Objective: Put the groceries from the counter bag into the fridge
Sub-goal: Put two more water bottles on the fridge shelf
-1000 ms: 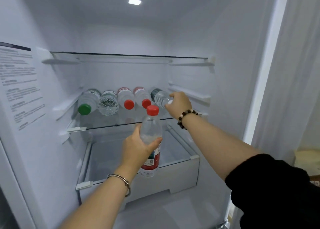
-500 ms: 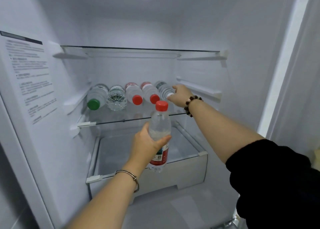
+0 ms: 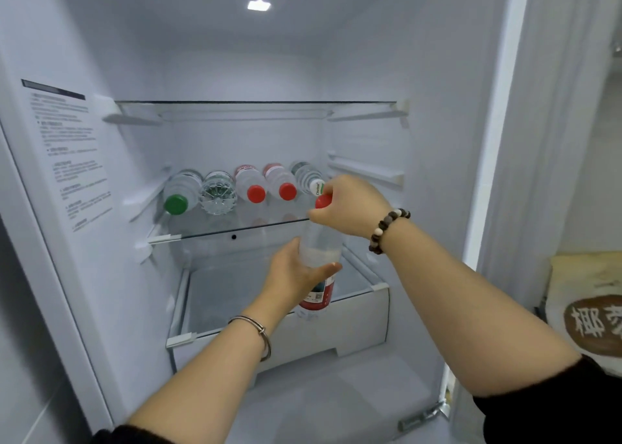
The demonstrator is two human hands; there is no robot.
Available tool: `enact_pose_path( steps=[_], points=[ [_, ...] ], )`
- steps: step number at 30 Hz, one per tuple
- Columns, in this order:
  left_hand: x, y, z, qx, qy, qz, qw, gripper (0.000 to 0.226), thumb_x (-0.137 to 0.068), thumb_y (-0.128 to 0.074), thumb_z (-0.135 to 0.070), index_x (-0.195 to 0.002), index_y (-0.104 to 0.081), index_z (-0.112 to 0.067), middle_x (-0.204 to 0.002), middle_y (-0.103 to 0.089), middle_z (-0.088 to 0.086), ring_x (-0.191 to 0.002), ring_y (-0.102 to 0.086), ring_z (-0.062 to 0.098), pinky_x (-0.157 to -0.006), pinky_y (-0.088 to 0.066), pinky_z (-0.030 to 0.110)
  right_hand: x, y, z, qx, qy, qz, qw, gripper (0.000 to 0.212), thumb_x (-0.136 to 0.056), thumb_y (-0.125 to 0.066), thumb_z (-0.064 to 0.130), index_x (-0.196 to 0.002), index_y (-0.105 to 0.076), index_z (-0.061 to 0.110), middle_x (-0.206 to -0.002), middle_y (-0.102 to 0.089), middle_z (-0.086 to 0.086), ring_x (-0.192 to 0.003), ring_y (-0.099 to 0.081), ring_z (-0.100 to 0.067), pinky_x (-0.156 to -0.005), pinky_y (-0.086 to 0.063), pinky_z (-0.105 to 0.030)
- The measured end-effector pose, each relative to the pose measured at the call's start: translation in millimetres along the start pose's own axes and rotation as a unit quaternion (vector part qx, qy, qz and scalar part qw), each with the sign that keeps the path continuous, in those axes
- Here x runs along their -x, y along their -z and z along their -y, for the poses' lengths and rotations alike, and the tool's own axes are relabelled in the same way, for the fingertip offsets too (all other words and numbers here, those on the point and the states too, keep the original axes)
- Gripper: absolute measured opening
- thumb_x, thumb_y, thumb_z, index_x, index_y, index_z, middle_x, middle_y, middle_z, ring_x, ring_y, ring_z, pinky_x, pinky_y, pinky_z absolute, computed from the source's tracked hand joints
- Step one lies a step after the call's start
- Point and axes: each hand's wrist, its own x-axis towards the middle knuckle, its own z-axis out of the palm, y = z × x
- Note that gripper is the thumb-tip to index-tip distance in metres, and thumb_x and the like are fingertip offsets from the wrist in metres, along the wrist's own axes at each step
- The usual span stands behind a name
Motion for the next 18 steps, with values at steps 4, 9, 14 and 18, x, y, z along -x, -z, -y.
enact_pose_path(
  steps=[4,9,14,18],
  points=[
    [2,4,-26,0.06,-0.108,0.063,0.99,0.032,-0.086,-0.061,-0.04,-0.111,-0.056,-0.021,-0.1,-0.062,-0.007,-0.097,-0.059,0.012,-0.082,-0.05,0.03,7,28,-7,-0.015,-0.059,-0.139,0.988,0.029,-0.077,-0.057,0.03,-0.058,-0.043,0.013,-0.053,-0.04,0.001,-0.051,-0.038,-0.016,-0.046,-0.028,-0.023],
    [-25,24,-50,-0.075,-0.3,-0.04,0.95,0.033,-0.099,-0.044,-0.029,-0.103,-0.068,-0.007,-0.092,-0.065,0.001,-0.087,-0.059,0.015,-0.072,-0.045,0.023,9,69,-6,0.0,-0.071,-0.28,0.957,0.029,-0.079,-0.054,0.034,-0.06,-0.045,0.014,-0.057,-0.044,0.002,-0.051,-0.039,-0.014,-0.046,-0.026,-0.024],
    [-81,28,-46,-0.326,-0.365,-0.064,0.87,0.044,-0.097,-0.031,-0.033,-0.105,-0.067,-0.008,-0.113,-0.065,0.009,-0.11,-0.054,0.03,-0.093,-0.046,0.044,10,94,-4,0.005,-0.047,-0.409,0.911,0.029,-0.084,-0.053,0.036,-0.069,-0.043,0.013,-0.055,-0.037,0.007,-0.059,-0.039,-0.019,-0.046,-0.023,-0.025],
    [-102,28,-39,-0.45,-0.296,-0.026,0.842,0.046,-0.099,-0.024,-0.034,-0.137,-0.042,-0.016,-0.146,-0.04,0.007,-0.135,-0.032,0.03,-0.107,-0.033,0.046,10,97,-6,-0.014,0.007,-0.513,0.858,0.029,-0.082,-0.056,0.036,-0.069,-0.043,0.014,-0.056,-0.041,0.003,-0.056,-0.039,-0.022,-0.047,-0.021,-0.024]
  ],
)
